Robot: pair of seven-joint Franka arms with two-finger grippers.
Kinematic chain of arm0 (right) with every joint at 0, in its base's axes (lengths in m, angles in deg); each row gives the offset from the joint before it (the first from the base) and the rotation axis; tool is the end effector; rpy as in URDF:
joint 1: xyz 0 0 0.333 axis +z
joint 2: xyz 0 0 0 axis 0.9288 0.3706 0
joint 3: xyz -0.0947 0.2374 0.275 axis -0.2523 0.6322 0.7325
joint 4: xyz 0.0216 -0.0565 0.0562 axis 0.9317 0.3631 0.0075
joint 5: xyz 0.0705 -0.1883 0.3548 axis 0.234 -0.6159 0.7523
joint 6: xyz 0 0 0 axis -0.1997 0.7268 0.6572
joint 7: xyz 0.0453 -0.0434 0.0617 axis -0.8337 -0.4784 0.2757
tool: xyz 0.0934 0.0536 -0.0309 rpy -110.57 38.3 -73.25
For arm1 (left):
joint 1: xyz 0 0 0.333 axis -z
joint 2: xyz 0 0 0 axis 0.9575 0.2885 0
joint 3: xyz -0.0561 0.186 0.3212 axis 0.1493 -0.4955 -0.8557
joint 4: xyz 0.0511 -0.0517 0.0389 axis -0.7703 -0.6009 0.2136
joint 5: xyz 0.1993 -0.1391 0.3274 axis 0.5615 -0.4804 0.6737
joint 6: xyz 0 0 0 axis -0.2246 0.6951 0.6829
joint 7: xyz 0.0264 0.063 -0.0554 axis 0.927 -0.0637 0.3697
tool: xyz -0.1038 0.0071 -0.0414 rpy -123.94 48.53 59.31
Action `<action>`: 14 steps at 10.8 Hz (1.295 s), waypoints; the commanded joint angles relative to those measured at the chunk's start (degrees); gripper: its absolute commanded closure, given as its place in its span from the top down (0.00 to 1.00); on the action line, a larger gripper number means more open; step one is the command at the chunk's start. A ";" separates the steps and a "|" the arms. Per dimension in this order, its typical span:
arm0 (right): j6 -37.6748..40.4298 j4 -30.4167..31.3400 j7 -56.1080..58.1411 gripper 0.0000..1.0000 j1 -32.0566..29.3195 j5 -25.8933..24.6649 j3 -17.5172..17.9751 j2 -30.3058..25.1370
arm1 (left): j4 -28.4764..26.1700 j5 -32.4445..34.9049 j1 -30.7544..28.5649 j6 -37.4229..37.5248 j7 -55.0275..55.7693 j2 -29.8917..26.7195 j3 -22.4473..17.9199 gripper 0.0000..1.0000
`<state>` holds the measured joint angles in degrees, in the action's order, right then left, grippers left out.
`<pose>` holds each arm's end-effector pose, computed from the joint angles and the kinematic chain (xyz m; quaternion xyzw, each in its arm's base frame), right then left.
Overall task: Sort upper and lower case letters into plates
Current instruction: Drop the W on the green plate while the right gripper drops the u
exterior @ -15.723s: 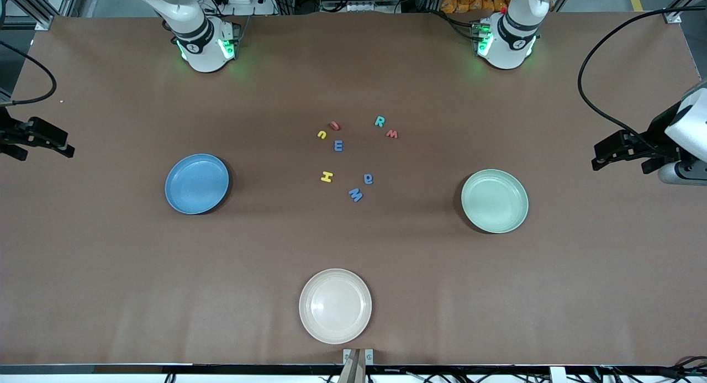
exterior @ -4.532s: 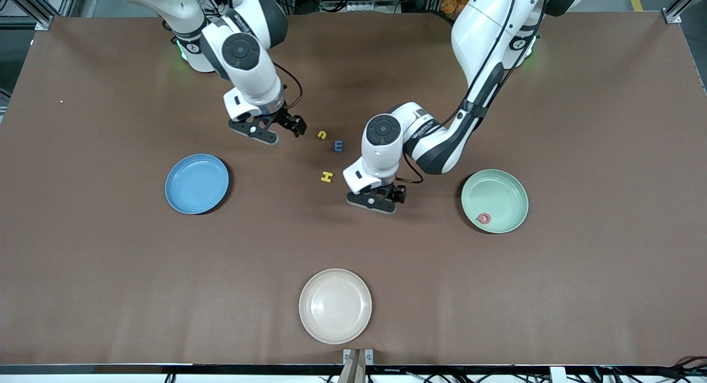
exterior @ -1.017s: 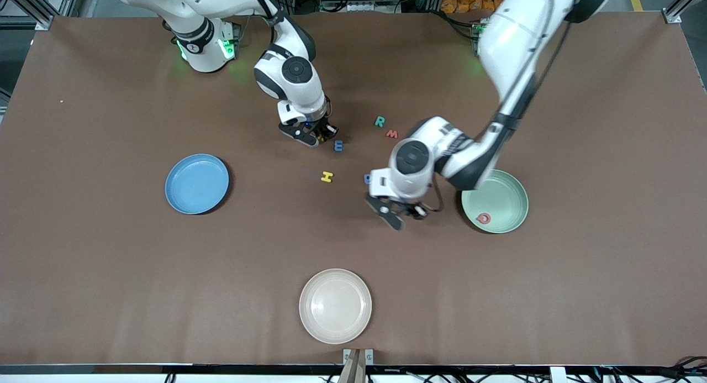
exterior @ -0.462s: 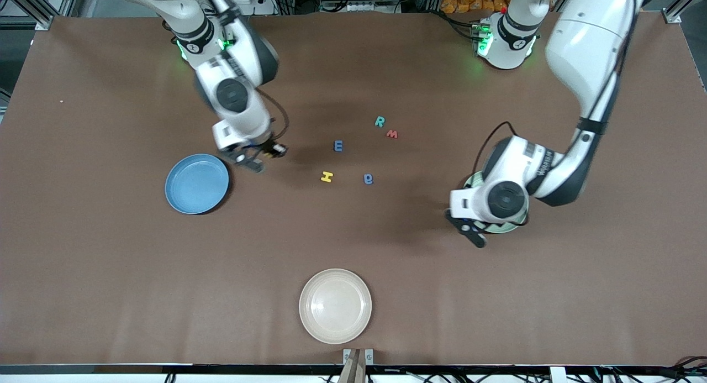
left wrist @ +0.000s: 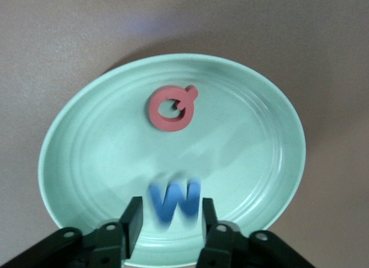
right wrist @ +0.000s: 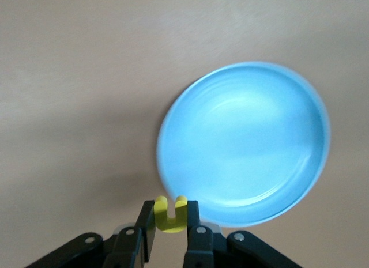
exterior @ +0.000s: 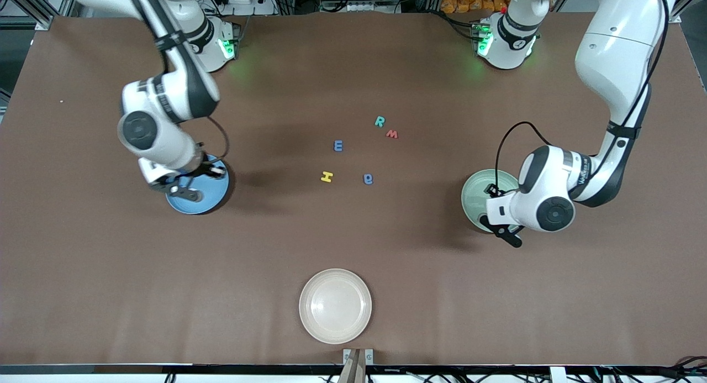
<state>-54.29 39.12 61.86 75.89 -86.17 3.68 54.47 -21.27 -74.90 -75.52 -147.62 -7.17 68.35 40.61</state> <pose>0.5588 0.1042 0.3379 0.9900 -0.1205 -0.0691 0.0231 0.6656 -0.1302 0.2418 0.9350 -0.3028 -0.1830 0.0253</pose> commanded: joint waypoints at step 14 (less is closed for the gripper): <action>6.09 -9.58 18.29 1.00 -2.02 1.09 -5.34 -6.37 | 3.62 -4.68 15.64 -2.78 48.09 -1.32 5.65 1.00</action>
<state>-48.94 28.84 77.55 74.45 -86.15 -2.02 51.12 -17.83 -78.32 -60.76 -149.59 38.17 67.60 46.74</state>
